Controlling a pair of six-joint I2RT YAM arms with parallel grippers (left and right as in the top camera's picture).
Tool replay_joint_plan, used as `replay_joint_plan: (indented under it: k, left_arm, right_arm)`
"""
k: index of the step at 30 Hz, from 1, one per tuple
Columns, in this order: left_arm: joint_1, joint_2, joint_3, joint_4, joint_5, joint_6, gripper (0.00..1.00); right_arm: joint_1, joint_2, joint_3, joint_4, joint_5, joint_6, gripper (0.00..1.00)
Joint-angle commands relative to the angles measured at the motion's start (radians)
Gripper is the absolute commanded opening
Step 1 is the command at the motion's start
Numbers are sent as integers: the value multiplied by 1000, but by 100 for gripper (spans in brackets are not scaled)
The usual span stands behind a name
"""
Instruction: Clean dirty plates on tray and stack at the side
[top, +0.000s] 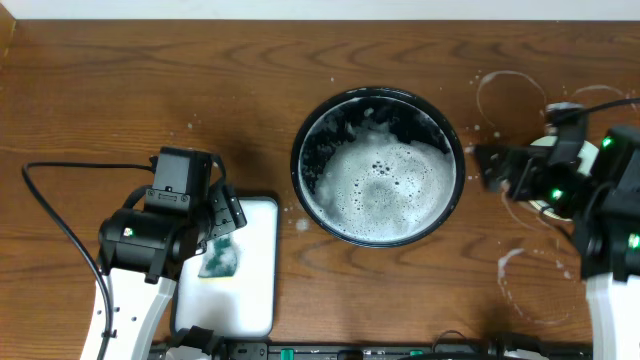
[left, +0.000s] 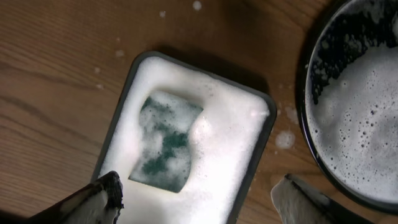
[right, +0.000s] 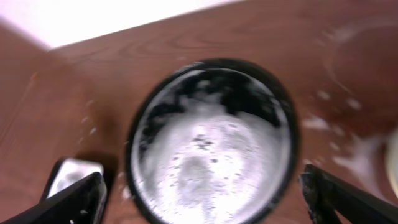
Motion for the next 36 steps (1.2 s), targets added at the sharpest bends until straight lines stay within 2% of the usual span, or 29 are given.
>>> replay_joint_plan:
  k: [1,8,12,15,19,24,31,36]
  left_arm:
    - [5,-1,16,0,-2,2,82]
    - [5,-1,16,0,-2,2,82]
    - [5,-1,16,0,-2,2,82]
    - [5,-1,16,0,-2,2,82]
    - [5,-1,16,0,-2,2,82]
    - [5,-1,16,0,-2,2,82]
    - [5,-1,16,0,-2,2,82]
    - [5,-1,16,0,-2,2,82]
  right_arm:
    - [84,-65,8,-4,-18,-4,99]
    - [135,-110,8,-82,-18,0,99]
    - [130,-114,8,-132,24,-63,99]
    - [140,-143,6,-135,25,-142,99]
    - [177,-235,-23,-74,60,-332,99]
    - [223,-405,-189,88,192,-367,99]
    - [223,-683,-495,180,201,-367,99]
    - [223,-854,-708,314,227,-370,99]
